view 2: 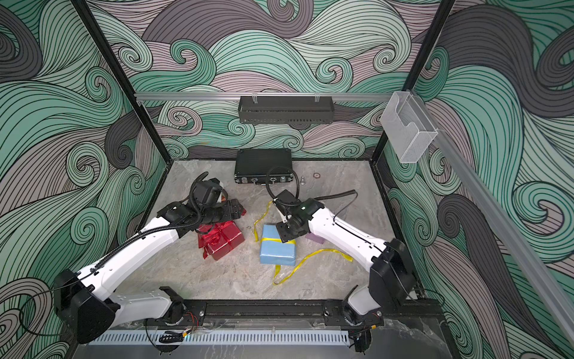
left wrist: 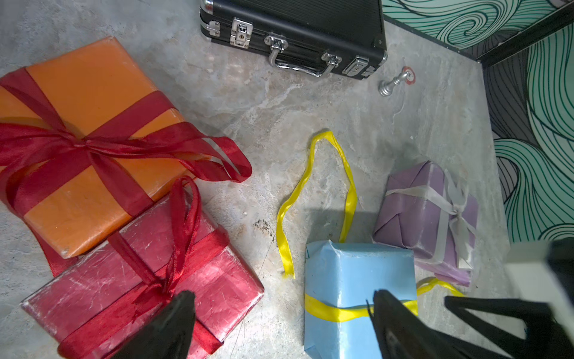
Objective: Untie the ribbon bows on the gift boxes
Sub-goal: Pull the ribbon from the gift box.
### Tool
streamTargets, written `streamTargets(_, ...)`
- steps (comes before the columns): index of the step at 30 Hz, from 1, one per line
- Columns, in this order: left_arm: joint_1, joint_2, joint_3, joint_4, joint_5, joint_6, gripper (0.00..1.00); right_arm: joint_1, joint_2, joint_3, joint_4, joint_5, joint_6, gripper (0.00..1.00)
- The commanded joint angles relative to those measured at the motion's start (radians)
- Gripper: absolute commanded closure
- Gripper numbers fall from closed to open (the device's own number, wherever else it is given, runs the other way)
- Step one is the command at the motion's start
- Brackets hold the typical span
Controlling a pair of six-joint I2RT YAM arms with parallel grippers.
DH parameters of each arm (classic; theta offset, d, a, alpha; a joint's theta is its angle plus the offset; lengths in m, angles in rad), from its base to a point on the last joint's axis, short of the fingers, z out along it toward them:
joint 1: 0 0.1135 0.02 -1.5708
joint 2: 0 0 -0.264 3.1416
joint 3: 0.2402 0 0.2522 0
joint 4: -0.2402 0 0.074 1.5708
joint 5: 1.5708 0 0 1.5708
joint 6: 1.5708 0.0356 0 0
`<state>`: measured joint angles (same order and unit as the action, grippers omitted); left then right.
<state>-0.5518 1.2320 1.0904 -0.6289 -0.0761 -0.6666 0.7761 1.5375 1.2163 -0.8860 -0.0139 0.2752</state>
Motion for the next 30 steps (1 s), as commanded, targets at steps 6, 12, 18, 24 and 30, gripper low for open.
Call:
streamTargets(6, 0.01, -0.026, -0.006, 0.008, -0.036, -0.018, 0.09, 0.057, 0.134, 0.075, -0.036, 0.005, -0.146, 0.5)
streamTargets(12, 0.017, -0.023, -0.006, 0.011, -0.019, -0.019, 0.09, 0.076, 0.196, 0.095, -0.037, 0.034, -0.164, 0.46)
streamTargets(18, 0.02, -0.026, -0.006, 0.011, -0.017, -0.016, 0.09, 0.078, 0.205, 0.107, -0.029, 0.066, -0.16, 0.44)
streamTargets(24, 0.024, -0.026, -0.006, 0.012, -0.013, -0.016, 0.09, 0.077, 0.224, 0.104, -0.021, 0.061, -0.17, 0.44)
streamTargets(30, 0.026, -0.028, -0.007, 0.014, -0.01, -0.016, 0.09, 0.076, 0.237, 0.09, -0.02, 0.047, -0.166, 0.63)
